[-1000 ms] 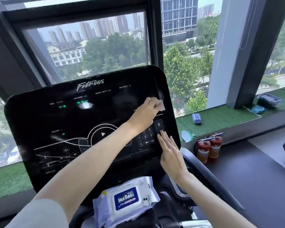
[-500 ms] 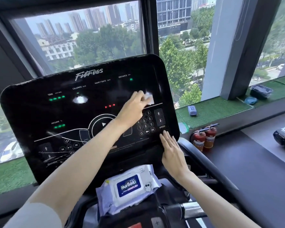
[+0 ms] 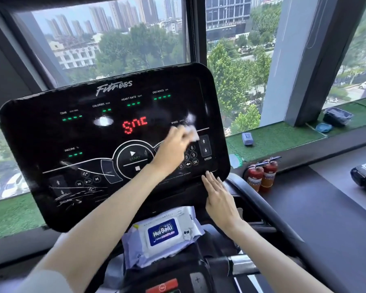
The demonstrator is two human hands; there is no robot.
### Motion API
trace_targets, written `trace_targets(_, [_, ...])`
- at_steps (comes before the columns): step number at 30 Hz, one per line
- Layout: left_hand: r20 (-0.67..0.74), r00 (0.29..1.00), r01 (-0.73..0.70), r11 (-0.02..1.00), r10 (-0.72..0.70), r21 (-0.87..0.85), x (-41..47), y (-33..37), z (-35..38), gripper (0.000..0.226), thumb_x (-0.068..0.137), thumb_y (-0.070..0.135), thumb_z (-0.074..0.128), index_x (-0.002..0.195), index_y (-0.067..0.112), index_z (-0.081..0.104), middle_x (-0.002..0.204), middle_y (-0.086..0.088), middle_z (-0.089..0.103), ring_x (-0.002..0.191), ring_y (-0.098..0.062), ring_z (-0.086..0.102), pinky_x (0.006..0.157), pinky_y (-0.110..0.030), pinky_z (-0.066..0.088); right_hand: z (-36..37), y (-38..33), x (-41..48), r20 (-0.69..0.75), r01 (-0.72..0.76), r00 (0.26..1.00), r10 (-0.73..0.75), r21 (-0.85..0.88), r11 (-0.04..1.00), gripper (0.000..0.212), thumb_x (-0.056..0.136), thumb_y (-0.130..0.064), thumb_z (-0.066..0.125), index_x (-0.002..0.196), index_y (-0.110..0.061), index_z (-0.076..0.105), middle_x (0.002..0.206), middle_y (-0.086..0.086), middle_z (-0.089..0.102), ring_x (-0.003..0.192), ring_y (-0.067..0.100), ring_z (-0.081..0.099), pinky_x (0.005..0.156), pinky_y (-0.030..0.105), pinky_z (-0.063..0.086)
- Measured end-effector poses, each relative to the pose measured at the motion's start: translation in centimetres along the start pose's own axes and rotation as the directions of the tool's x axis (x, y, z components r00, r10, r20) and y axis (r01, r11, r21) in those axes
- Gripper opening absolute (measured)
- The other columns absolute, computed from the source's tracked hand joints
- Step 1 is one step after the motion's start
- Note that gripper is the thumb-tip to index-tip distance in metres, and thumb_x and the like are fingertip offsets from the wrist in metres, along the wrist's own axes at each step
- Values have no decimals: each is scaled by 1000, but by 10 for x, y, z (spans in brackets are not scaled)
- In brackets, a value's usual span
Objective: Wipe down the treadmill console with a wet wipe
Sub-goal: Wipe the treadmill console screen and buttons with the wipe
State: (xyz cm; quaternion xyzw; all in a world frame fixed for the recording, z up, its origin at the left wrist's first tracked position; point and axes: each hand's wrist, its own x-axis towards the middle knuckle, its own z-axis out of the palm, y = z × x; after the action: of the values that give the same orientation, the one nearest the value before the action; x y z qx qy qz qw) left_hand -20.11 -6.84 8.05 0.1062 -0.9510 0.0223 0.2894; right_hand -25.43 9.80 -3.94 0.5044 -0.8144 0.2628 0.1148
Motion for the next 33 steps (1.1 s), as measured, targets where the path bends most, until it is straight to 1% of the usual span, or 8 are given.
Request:
trace_targets(3, [220, 914, -373, 920, 342, 119, -4, -8, -3, 57, 62, -18, 58, 113, 7, 56, 95, -6, 50, 84, -19, 43, 56, -29, 49, -4, 3, -1, 32, 39, 999, -38, -42, 998, 75, 53, 15, 63, 126, 5, 53, 132, 21, 53, 124, 29, 50, 105, 44, 36])
trace_targets(5, [36, 994, -103, 992, 101, 67, 13, -18, -11, 45, 75, -15, 52, 114, 6, 57, 95, -7, 49, 84, -18, 42, 65, -33, 51, -4, 5, -3, 60, 64, 996, -60, -66, 996, 79, 51, 14, 62, 129, 5, 50, 134, 21, 50, 127, 30, 47, 106, 42, 36])
trace_targets(8, [-212, 928, 287, 950, -307, -122, 20, -5, -9, 43, 83, -13, 48, 119, 8, 59, 99, -9, 48, 89, -18, 43, 74, -25, 43, -4, 4, -4, 85, 68, 994, -61, -82, 994, 83, 48, 12, 63, 129, 6, 49, 134, 22, 50, 127, 31, 47, 105, 43, 38])
trace_targets(10, [-52, 995, 87, 994, -90, -60, 9, 17, 4, 45, 77, -15, 53, 116, 7, 57, 101, -9, 49, 87, -19, 46, 69, -28, 47, -5, 4, -4, 94, 71, 994, -62, -101, 992, 84, 45, 9, 65, 128, 6, 51, 133, 22, 51, 126, 30, 48, 105, 42, 38])
trace_targets(13, [269, 882, -439, 883, 387, 165, -6, 26, 9, 61, 62, -15, 60, 120, 4, 54, 104, -9, 54, 89, -23, 50, 63, -29, 48, -8, 5, -5, 106, 85, 992, -69, -157, 984, 86, 45, 5, 66, 129, 6, 50, 134, 23, 49, 128, 31, 46, 107, 41, 32])
trace_targets(18, [-101, 990, 97, 995, -94, 30, 21, 27, 14, 56, 75, -20, 52, 127, 0, 50, 109, -15, 52, 97, -30, 49, 74, -35, 50, -4, -4, -11, 62, 39, 998, -30, -146, 989, 87, 46, 7, 67, 130, 8, 47, 134, 27, 48, 125, 35, 48, 101, 46, 41])
trace_targets(27, [239, 839, -543, 779, 489, 313, -11, 43, 47, 33, 81, -3, 48, 112, 3, 59, 101, -9, 61, 84, -23, 57, 74, -30, 51, -11, -5, -14, 14, 60, 998, -59, -85, 995, 76, 41, 7, 67, 117, 9, 59, 117, 26, 61, 112, 35, 58, 93, 39, 50])
trace_targets(33, [135, 924, -383, 862, 358, 332, 18, 33, 25, 54, 62, -13, 52, 113, 6, 59, 91, -10, 54, 80, -25, 50, 64, -31, 45, -13, -3, -12, 2, 63, 998, -63, -52, 997, 77, 37, 4, 72, 113, 6, 63, 116, 22, 63, 108, 30, 62, 87, 37, 53])
